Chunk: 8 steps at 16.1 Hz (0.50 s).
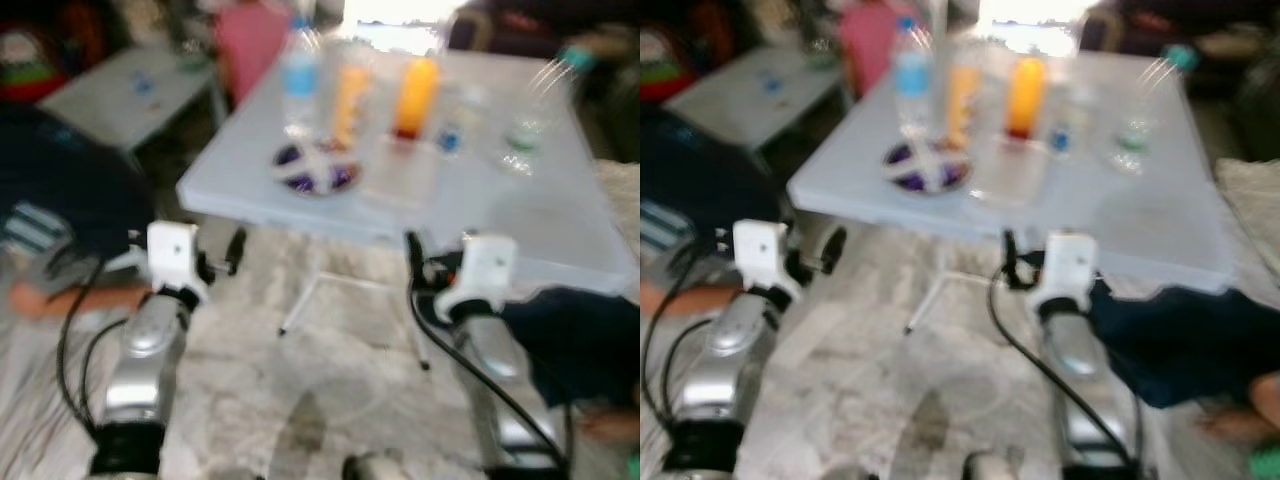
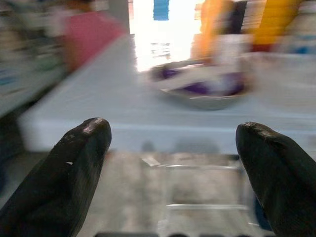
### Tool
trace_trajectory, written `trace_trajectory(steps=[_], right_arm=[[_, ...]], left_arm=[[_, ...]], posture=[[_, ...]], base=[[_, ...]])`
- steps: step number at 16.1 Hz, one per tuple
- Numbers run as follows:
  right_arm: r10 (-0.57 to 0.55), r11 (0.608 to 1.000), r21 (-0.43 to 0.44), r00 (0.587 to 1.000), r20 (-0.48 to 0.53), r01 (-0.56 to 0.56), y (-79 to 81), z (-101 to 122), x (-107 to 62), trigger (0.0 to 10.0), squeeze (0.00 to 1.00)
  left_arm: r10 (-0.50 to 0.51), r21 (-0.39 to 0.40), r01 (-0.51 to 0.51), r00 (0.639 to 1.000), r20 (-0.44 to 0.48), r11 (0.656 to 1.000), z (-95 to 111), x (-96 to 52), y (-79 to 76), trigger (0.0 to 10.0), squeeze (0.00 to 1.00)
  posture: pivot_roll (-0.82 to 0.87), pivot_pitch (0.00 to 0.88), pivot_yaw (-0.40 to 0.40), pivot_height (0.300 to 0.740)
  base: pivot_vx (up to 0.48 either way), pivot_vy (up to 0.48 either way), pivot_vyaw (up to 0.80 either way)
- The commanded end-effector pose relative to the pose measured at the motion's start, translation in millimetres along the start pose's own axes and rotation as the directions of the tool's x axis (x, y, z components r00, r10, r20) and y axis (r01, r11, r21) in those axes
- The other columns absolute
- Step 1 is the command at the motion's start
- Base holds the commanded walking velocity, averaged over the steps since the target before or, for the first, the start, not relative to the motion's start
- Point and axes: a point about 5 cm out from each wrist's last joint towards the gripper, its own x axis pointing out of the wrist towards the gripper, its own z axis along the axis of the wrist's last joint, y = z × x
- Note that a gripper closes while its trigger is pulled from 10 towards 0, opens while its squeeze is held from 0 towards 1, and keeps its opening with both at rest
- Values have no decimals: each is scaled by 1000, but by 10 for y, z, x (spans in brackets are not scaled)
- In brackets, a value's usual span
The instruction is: Restocking fridge
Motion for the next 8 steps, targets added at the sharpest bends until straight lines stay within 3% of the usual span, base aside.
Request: trace_trajectory(steps=[1,4,8], right_arm=[[-22,1000,14,999,25,22,-11,66,-7,10000,0],[-76,997,28,996,38,75,-75,108,-41,10000,0],[-61,997,44,998,11,61,-43,45,-31,10000,0]], left_arm=[[-1,10,1,1000,6,1000,38,3,39,10000,0],[-19,21,19,1000,3,1000,73,7,87,10000,0],[9,34,-9,1000,16,999,134,-23,206,10000,0]], posture=[[-31,79,29,740],[-28,82,49,740],[-1,82,38,740]], base=[[262,0,-788],[277,0,-717],[346,0,0]])
